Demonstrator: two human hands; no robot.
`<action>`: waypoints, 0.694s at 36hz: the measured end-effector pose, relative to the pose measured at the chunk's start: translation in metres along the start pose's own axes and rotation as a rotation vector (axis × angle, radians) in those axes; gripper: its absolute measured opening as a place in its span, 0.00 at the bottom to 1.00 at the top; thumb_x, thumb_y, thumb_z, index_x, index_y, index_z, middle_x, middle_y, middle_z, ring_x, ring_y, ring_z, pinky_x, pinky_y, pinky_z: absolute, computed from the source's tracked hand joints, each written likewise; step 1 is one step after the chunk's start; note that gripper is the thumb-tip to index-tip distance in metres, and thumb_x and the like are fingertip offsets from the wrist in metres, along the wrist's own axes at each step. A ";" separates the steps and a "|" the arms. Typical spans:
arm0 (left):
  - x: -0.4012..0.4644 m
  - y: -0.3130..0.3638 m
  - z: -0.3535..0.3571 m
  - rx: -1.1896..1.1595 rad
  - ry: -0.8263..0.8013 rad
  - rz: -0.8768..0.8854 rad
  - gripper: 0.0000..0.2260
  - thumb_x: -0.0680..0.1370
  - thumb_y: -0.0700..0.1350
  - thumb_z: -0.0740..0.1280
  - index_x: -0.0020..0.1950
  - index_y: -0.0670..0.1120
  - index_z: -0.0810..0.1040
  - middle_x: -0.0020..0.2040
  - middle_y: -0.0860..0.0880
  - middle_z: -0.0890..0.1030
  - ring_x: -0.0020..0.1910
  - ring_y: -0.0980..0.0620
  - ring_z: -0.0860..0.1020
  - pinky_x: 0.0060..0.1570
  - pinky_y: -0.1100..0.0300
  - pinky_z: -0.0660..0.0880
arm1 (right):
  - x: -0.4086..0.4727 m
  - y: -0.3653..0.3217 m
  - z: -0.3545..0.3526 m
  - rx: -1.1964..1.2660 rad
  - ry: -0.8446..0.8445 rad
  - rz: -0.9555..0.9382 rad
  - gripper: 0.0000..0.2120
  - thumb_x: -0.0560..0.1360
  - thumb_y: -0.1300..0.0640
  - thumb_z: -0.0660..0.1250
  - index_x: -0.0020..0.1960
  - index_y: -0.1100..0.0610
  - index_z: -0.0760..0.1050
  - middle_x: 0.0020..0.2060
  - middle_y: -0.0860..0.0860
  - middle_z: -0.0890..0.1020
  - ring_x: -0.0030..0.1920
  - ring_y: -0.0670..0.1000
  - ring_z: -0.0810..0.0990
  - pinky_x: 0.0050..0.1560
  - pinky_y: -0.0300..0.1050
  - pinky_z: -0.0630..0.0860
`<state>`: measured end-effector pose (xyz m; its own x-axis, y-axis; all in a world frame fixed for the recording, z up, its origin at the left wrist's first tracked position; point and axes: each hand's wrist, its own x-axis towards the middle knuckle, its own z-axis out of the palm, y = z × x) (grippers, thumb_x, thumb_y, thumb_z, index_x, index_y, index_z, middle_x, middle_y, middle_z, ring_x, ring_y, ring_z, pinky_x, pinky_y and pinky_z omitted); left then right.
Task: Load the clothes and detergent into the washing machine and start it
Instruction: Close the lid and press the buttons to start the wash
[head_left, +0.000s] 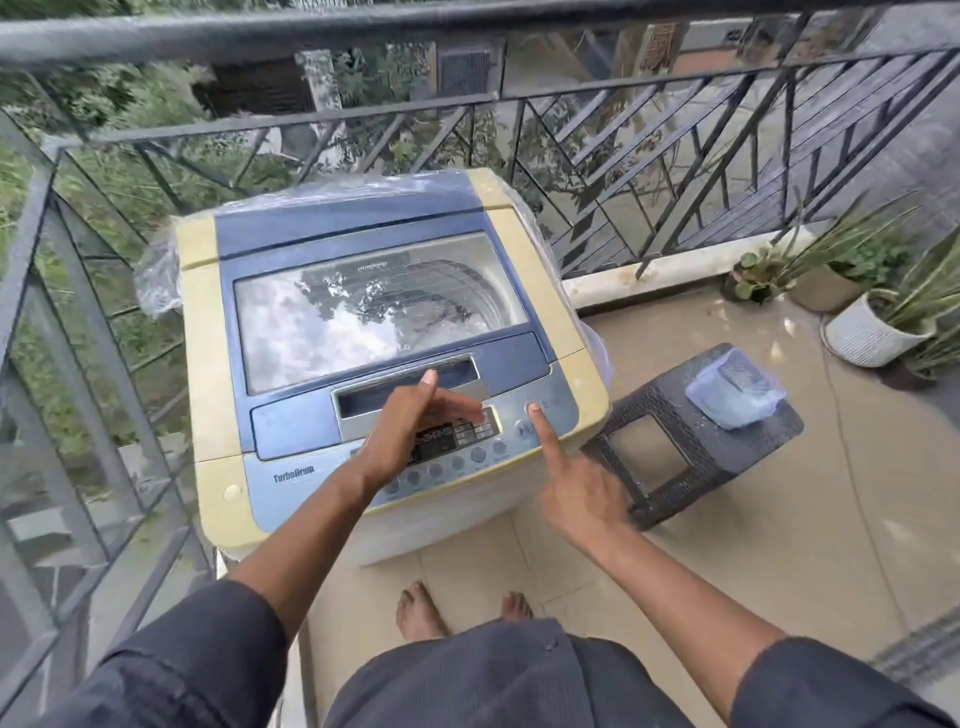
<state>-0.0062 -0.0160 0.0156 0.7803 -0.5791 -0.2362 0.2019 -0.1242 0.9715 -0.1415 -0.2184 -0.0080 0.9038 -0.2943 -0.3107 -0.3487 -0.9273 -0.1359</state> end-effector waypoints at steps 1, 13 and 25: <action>0.000 0.000 0.000 -0.006 0.008 0.001 0.36 0.85 0.61 0.48 0.57 0.36 0.86 0.52 0.38 0.88 0.58 0.42 0.86 0.69 0.43 0.77 | 0.000 0.000 0.001 0.007 -0.002 0.003 0.54 0.76 0.60 0.64 0.78 0.34 0.26 0.42 0.55 0.79 0.41 0.60 0.82 0.38 0.48 0.69; 0.002 -0.002 -0.001 -0.006 0.014 -0.001 0.36 0.86 0.61 0.47 0.58 0.37 0.86 0.52 0.38 0.88 0.59 0.40 0.85 0.71 0.38 0.74 | 0.000 0.000 0.007 0.056 0.027 -0.010 0.54 0.76 0.58 0.67 0.79 0.34 0.26 0.39 0.53 0.75 0.39 0.60 0.81 0.36 0.49 0.72; 0.000 0.000 -0.001 0.001 0.023 -0.017 0.36 0.86 0.61 0.47 0.58 0.37 0.86 0.53 0.39 0.88 0.61 0.42 0.85 0.72 0.40 0.74 | 0.001 -0.003 0.004 0.045 0.008 -0.008 0.50 0.79 0.54 0.64 0.80 0.38 0.27 0.38 0.52 0.74 0.38 0.58 0.79 0.39 0.50 0.76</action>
<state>-0.0052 -0.0150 0.0154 0.7901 -0.5585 -0.2527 0.2147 -0.1342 0.9674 -0.1401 -0.2147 -0.0113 0.9086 -0.2885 -0.3020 -0.3517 -0.9185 -0.1806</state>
